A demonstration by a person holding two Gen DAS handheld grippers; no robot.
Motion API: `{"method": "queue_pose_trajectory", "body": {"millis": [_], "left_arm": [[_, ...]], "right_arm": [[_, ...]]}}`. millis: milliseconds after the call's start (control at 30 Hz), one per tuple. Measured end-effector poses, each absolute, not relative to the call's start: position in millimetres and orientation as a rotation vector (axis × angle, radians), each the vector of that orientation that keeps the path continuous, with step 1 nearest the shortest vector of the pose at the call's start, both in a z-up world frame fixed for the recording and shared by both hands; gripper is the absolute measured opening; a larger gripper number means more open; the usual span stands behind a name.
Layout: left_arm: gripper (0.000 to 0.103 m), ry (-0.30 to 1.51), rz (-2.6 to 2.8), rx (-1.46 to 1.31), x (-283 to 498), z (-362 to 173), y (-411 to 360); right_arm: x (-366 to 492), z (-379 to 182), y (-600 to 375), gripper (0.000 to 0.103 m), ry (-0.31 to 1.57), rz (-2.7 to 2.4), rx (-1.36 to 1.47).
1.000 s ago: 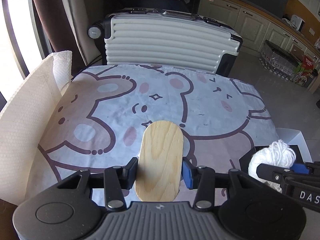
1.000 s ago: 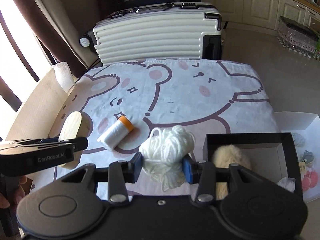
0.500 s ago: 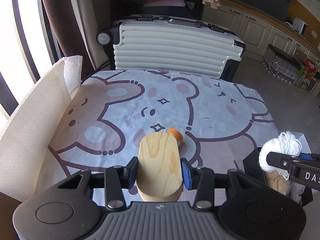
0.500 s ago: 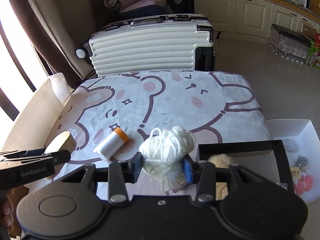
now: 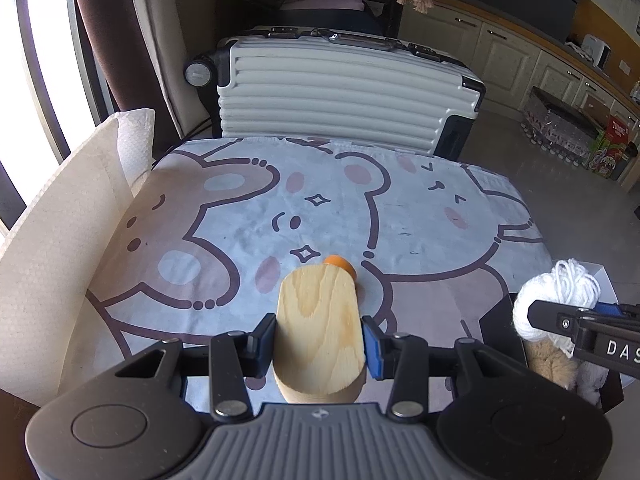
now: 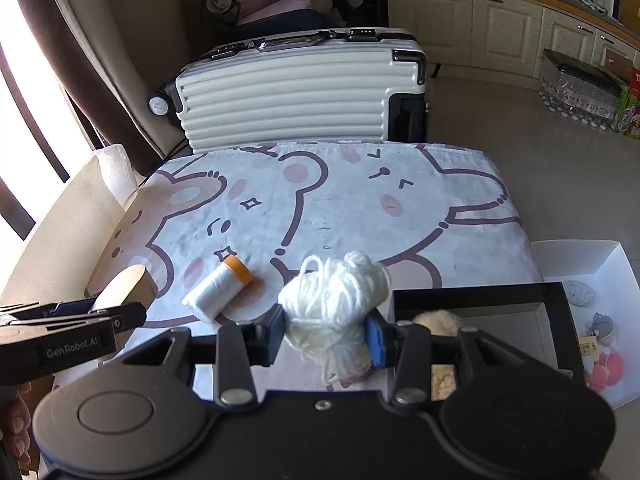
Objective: Organize objects
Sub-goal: 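Lift the brush with the left tool while the right tool carries the yarn toward the black box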
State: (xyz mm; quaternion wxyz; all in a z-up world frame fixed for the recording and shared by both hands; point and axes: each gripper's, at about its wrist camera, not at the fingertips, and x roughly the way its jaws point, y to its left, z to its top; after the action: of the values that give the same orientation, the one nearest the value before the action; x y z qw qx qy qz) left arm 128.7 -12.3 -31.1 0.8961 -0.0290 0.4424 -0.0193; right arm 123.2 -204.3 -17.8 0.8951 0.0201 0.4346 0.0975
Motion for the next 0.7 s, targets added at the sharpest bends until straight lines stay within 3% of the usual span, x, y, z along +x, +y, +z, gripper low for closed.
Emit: {"method": "queue_pose_trajectory", "body": {"millis": [700], "left_arm": [[0.045, 0.918, -0.205, -0.036, 135, -38, -118]], "right_arm": [[110, -18, -304, 0.043, 0.896, 0.032, 0.097]]}}
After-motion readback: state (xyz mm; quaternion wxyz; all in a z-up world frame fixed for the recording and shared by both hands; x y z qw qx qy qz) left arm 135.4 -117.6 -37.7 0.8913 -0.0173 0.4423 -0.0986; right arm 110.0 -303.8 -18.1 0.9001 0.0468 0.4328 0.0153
